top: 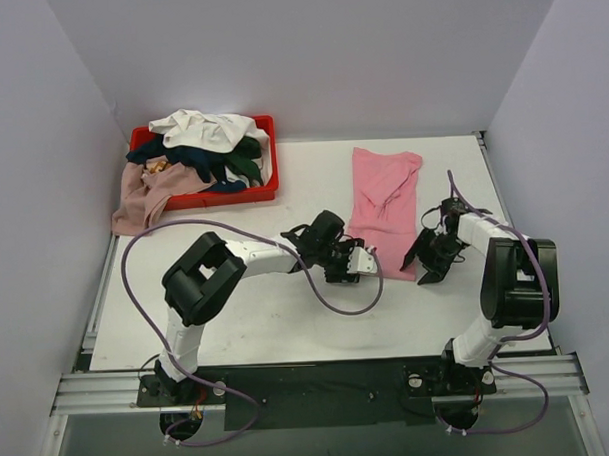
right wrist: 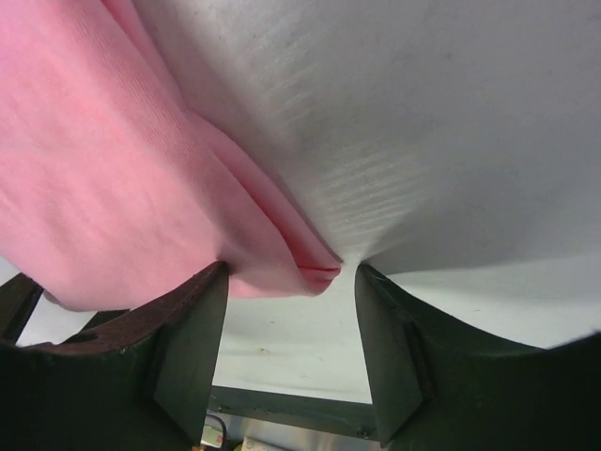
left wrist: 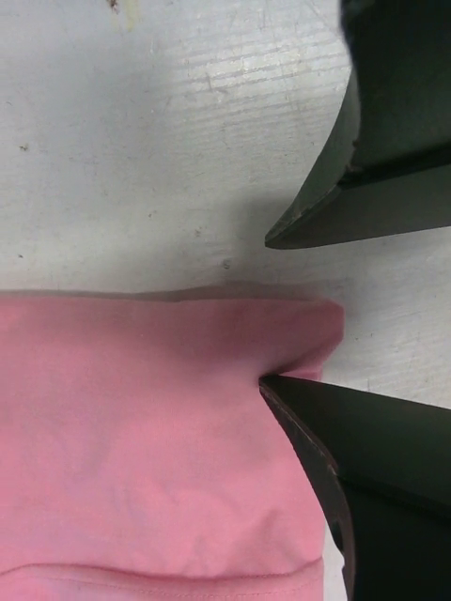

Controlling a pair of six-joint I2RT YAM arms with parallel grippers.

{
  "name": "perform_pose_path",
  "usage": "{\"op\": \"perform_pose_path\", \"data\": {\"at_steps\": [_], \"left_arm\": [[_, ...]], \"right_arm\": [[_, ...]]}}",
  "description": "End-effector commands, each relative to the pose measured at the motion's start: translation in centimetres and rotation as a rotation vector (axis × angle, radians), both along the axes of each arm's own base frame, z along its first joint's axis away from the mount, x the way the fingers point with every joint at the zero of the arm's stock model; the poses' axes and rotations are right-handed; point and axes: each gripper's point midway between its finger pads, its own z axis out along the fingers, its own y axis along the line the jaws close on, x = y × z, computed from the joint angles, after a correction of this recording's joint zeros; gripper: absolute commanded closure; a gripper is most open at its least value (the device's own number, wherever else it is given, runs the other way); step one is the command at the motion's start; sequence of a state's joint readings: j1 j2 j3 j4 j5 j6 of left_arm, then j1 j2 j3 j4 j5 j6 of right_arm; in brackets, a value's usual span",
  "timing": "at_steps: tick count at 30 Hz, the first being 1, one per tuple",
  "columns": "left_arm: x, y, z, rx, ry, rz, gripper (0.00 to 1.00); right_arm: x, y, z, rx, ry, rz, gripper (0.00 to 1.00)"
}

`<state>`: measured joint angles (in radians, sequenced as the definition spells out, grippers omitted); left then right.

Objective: Fold and stack the t-shirts
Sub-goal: Grab one side of the 2/3 rectangular tshirt with both arms

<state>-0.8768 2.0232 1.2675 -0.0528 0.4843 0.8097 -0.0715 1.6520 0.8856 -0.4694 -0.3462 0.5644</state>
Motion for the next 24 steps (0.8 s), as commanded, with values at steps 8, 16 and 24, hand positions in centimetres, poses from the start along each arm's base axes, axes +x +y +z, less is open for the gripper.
{"op": "perform_pose_path", "data": {"at_steps": [8,16,24], "left_arm": [[0.2,0.0,1.5,0.028,-0.099,-0.015,1.00],[-3.9,3.7,4.0,0.161,0.055,-0.043,1.00],[-10.2,8.5,9.2,0.259,0.324,-0.028,1.00]], "right_arm": [[-1.2,-0.9,-1.4,-0.019,0.057,-0.027,1.00],[-4.1,0.1,2.7,0.013,0.004,0.033,1.00],[-10.5,1.9,7.1,0.025,0.005,0.157,1.00]]}}
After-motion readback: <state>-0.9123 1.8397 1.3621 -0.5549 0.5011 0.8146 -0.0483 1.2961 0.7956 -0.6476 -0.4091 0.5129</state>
